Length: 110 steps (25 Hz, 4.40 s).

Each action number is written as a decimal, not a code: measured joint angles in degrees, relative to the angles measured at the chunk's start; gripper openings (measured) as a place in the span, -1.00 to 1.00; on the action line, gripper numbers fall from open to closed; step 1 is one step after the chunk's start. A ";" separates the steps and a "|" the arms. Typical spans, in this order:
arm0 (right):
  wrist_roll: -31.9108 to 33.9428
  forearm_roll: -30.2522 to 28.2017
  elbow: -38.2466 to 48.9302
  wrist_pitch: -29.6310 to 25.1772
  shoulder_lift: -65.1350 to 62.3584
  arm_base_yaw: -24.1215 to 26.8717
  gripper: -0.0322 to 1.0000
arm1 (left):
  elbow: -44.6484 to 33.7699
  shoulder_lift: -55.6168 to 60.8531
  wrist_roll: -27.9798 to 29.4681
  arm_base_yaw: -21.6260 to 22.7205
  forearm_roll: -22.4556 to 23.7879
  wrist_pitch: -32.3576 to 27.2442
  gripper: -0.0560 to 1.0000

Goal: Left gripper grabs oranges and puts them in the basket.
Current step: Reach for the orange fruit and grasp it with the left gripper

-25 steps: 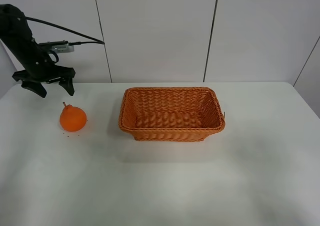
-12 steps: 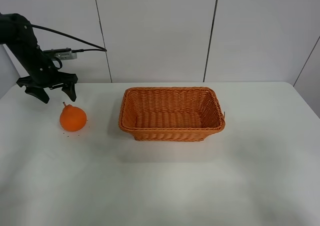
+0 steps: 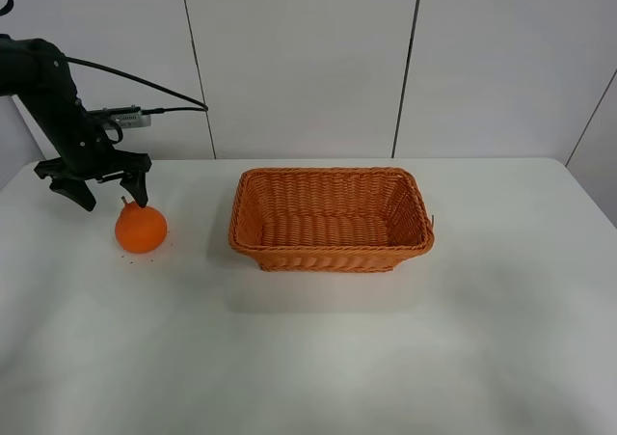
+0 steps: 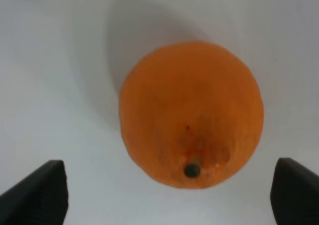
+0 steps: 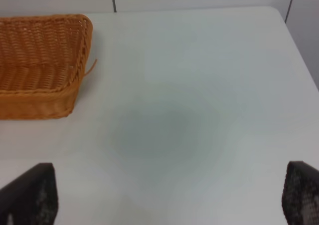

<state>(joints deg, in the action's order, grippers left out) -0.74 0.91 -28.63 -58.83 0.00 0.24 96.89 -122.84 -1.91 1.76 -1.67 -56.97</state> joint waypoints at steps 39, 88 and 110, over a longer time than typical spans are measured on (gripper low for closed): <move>0.00 0.00 0.00 0.00 0.00 0.00 0.41 | 0.00 -0.50 -2.41 -6.41 1.67 0.38 0.84; 0.00 0.08 0.00 0.00 0.00 0.00 0.41 | 0.00 -5.19 -0.27 -5.62 2.84 -0.28 0.84; 0.00 0.05 0.00 0.00 0.00 0.00 0.41 | 0.00 -6.44 0.66 -5.63 4.03 -1.85 0.93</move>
<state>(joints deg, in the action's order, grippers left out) -0.74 0.96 -28.63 -58.83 0.00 0.24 96.89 -129.28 -1.26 -3.86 2.36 -58.82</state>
